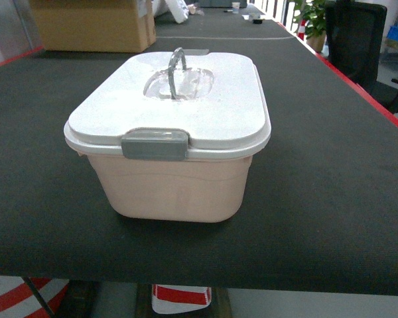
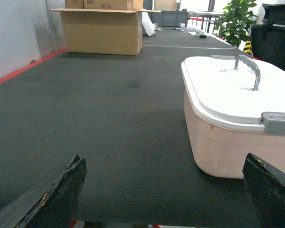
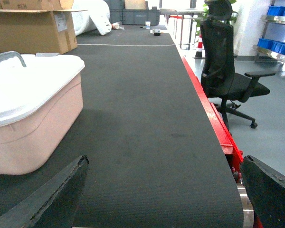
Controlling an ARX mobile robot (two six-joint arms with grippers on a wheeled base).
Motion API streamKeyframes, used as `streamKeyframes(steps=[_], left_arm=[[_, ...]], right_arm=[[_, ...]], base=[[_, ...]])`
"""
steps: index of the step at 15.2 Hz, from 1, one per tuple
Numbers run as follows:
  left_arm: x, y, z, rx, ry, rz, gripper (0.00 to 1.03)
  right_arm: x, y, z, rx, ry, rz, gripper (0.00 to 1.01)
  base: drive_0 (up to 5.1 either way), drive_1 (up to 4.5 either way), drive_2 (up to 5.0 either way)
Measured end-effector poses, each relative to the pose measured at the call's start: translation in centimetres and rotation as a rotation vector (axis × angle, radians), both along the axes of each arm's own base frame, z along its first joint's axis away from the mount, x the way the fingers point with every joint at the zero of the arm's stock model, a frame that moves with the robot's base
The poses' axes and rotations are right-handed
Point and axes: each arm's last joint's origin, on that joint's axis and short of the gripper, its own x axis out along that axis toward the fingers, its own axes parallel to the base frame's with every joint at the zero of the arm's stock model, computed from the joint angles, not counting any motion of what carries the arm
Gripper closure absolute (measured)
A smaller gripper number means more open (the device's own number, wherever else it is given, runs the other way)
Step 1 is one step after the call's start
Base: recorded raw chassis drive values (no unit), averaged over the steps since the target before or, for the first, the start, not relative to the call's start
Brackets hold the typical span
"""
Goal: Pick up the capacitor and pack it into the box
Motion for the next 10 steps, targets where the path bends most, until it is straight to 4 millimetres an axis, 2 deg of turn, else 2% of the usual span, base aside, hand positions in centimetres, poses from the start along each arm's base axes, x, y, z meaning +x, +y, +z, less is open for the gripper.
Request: streamKeyframes(steps=[10], left_arm=[[0.00,0.00,0.00,0.000,0.000,0.000,0.05]], right_arm=[[0.00,0.00,0.00,0.000,0.000,0.000,0.03]], base=[[0.0,0.00,0.0]])
